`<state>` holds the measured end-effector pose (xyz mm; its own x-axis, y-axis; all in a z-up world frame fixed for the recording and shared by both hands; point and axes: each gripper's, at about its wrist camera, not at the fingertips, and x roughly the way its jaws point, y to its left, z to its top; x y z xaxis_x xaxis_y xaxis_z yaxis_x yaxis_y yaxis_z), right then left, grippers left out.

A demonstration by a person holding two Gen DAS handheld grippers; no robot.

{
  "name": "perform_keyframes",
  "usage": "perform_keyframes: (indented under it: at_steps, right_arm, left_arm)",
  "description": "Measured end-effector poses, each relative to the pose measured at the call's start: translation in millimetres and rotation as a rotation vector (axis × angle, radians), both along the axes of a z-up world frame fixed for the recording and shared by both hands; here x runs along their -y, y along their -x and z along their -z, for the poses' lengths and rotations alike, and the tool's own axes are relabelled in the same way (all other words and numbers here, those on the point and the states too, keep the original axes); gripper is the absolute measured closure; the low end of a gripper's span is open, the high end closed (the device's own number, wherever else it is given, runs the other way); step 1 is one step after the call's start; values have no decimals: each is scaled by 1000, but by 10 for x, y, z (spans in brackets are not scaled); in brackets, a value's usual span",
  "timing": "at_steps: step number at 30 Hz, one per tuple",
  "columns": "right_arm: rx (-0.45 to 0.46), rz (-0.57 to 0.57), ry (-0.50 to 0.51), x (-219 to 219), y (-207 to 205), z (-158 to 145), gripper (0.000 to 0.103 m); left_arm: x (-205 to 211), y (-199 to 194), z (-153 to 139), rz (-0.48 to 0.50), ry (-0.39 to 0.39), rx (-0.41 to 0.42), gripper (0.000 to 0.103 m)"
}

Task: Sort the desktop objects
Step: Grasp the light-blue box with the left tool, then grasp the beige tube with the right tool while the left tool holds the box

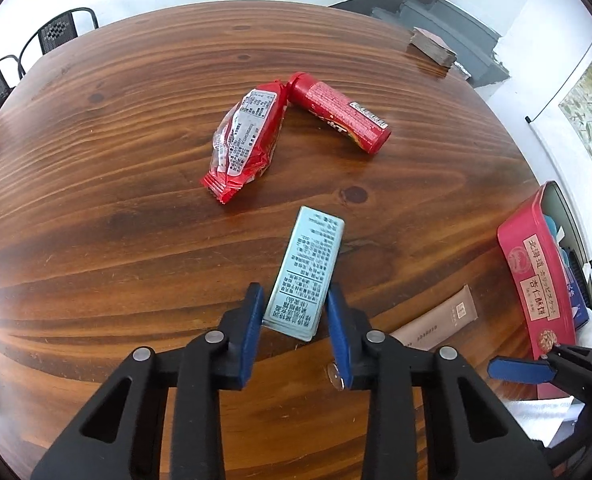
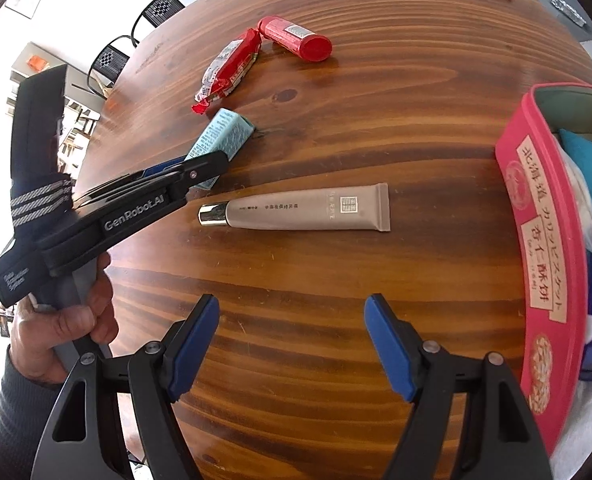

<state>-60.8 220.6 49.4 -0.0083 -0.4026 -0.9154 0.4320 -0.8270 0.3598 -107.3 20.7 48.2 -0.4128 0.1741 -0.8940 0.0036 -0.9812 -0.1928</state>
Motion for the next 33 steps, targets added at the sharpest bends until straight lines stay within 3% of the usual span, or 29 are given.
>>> perform_keyframes:
  at_steps: [9,13,21,22,25,33]
  right_arm:
    - [21,22,8,75,123,116,23]
    - [10,8,7,163,149,111,23]
    - [-20,14,-12,304,185,119,23]
    - [-28,13,-18,319,193,119,23]
    - [-62,10,-43,372,219,115,23]
    - [-145,-16,-102,513,266,108,23]
  left_arm:
    - [16,44,0,-19,-33,23,68]
    - [42,107,-1,-39,-68,34,59]
    - [54,171,-2,-64,-34,22,59]
    - [58,169,-2,-67,-22,22,59]
    - [87,135,2,-89,0,29,76]
    - [220,-119,8,-131,43,49,76]
